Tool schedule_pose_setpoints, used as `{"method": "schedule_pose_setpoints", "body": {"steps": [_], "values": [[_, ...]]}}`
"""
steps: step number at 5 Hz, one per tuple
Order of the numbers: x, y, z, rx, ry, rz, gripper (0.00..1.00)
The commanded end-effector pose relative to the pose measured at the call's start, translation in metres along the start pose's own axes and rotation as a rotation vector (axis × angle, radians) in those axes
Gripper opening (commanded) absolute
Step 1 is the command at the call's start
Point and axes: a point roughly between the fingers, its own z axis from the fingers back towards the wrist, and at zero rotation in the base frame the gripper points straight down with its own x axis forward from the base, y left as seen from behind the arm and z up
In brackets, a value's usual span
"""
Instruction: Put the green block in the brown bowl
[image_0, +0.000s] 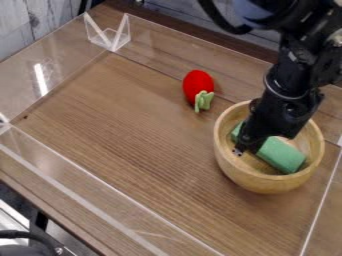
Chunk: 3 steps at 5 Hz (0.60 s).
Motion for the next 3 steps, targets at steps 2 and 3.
{"method": "schedule_pose_setpoints", "body": {"steps": [2, 3], "values": [[-0.013, -0.003, 0.038, 0.116, 0.033, 0.15, 1.0], [-0.023, -0.004, 0.044, 0.136, 0.063, 0.231, 1.0]]}}
